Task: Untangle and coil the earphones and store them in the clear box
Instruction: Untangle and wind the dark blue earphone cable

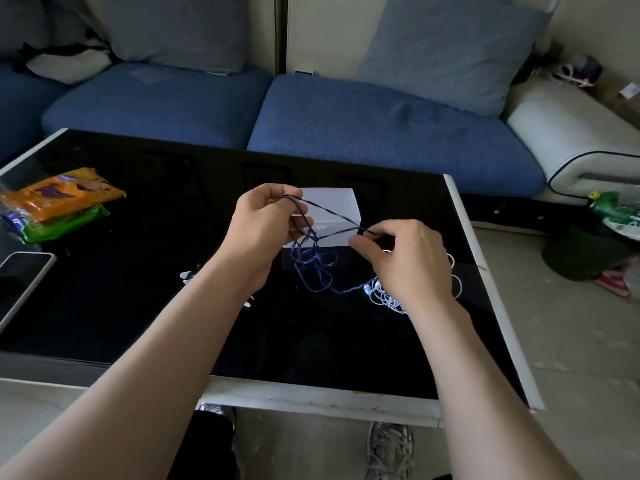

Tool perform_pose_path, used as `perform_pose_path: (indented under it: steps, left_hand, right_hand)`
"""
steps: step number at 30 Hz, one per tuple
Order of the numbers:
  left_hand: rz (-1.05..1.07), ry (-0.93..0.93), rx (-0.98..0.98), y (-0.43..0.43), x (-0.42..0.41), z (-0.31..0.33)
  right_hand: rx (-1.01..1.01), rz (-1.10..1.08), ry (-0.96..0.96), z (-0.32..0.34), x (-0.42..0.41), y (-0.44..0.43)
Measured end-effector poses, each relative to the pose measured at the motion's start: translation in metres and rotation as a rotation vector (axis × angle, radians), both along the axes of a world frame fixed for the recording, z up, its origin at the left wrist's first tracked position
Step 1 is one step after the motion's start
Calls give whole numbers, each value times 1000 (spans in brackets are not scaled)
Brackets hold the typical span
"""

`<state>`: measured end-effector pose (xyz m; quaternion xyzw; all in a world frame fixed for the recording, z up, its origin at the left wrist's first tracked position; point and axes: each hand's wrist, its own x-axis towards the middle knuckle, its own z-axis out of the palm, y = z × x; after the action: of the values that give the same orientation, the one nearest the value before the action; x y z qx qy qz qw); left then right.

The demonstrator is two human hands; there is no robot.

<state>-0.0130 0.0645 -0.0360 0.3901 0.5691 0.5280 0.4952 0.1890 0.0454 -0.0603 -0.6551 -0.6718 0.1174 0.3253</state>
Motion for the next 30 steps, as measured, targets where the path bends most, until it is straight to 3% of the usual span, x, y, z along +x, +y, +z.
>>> perform_pose_path:
  steps: [3, 7, 9, 11, 16, 20, 23, 30]
  left_hand:
    - [-72, 47, -79, -1, 0, 0]
    - [-111, 131, -182, 2, 0, -6]
    - [-81, 116, -175, 3, 0, -7]
    - [-69, 72, -155, 2, -1, -8]
    - [-79, -96, -115, 0, 2, -5]
    - [-22, -135, -109, 1, 2, -5]
    - [34, -68, -146, 3, -1, -10]
    - [107, 283, -224, -2, -5, -2]
  right_hand:
    - [62, 53, 218, 0, -6, 4]
    - [-131, 3, 1049, 22, -26, 0]
    - [-193, -36, 1184, 31, -27, -1]
    - [-211, -77, 1163, 34, -23, -1]
    - [-121, -205, 707, 10, -10, 7]
    - [-182, -183, 526, 4, -6, 6]
    - [-256, -137, 452, -1, -2, 5]
    - [-150, -227, 215, -5, 3, 5]
